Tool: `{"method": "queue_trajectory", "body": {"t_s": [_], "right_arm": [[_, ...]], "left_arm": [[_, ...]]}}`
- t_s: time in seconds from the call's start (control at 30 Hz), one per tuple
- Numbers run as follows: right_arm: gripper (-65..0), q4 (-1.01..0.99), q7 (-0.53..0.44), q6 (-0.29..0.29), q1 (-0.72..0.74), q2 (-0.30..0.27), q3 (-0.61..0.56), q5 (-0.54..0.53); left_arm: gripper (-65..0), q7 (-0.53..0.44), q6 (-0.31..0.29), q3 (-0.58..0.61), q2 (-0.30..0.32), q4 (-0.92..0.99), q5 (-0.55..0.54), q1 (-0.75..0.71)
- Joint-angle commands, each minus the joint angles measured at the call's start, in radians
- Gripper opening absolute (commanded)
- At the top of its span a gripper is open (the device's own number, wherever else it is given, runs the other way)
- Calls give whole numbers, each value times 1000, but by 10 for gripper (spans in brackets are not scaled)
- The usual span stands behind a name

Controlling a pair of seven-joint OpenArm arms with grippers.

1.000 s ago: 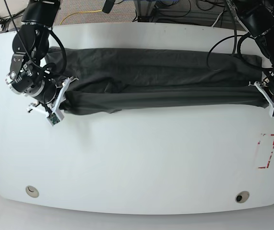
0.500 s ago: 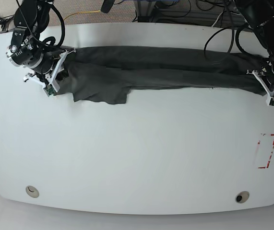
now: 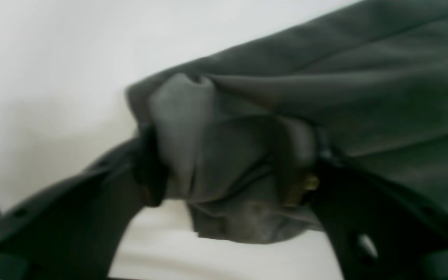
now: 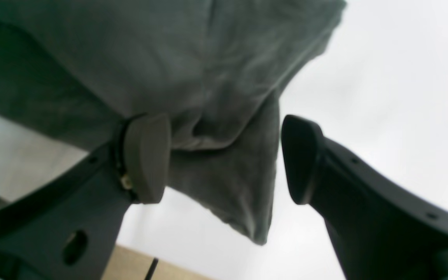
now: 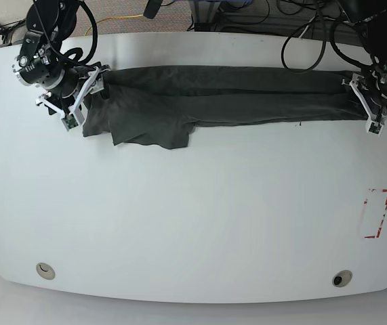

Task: Fold the T-shirt properly
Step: 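Lift the grasped edge with both grippers and fold it over the folded hem, then drag the right gripper along the strip's end to straighten it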

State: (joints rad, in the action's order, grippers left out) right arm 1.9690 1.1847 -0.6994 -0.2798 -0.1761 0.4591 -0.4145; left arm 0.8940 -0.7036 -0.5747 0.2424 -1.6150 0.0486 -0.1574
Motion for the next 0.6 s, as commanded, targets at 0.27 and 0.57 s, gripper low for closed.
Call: {"method": "queue_trajectory", "body": {"t_s": [0.27,0.57], "right_arm": [[-298,26,-18,1,81,86,-15,-17],[-361,11,-30,1,96,91,-101,-16]], "left_arm": [[-265,-9,5,-9,16,-279,-10,12],[-265,-9,5,6,-31,-221,1,0]]}}
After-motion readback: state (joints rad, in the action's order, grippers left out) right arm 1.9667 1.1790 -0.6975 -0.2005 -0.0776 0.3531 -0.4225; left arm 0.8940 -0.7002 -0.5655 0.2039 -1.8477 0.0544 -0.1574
